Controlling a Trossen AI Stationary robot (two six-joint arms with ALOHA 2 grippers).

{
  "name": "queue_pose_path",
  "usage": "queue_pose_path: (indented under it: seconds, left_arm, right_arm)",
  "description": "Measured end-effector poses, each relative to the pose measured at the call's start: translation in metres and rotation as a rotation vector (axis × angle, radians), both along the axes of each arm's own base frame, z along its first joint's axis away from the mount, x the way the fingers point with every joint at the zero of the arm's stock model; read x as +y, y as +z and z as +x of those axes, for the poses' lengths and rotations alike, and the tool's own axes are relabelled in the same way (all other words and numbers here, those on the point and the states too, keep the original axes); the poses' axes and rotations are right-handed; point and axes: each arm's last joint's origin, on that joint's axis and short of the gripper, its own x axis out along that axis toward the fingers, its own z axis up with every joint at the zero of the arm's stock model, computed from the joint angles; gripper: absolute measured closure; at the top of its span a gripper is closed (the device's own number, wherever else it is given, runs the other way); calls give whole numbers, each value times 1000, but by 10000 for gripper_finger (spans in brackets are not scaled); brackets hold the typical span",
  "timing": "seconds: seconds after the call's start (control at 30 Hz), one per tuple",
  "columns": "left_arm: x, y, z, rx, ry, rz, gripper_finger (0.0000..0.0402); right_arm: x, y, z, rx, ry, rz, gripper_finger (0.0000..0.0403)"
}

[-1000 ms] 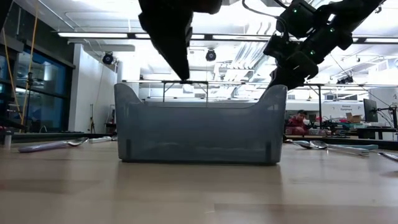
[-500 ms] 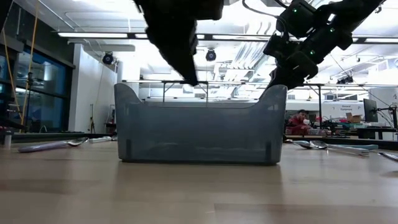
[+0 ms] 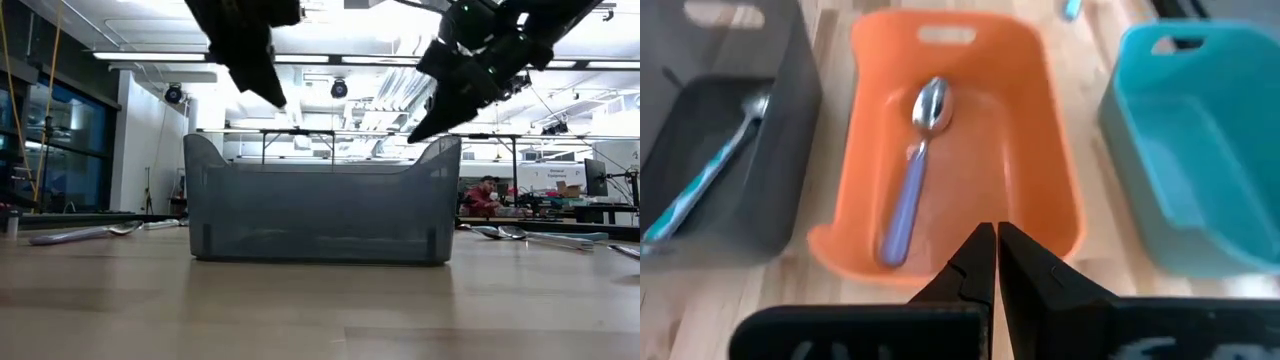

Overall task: Sort silverware by color (type)
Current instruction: Put the bottom left violet spoon into the orange bin

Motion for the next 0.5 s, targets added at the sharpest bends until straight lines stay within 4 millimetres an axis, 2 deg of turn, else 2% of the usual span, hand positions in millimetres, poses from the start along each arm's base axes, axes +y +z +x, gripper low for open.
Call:
queue_pose_path:
  seconds: [0.17,0.33,0.43,0.5]
  left_arm:
    - [30,9,-23,25,33,27,401]
    - [60,8,-41,19,15,-63,401]
    - [70,5,-52,45,15,-104,401]
    - [70,4,-60,80,2,-97,401]
  right_arm:
    - [-7,13,4,-34,-4,-34,403]
    - [-16,15,8,-25,-9,-60,403]
    - [-23,19,12,-19,-3,-95,403]
    - [-27,24,14,-23,2,-121,403]
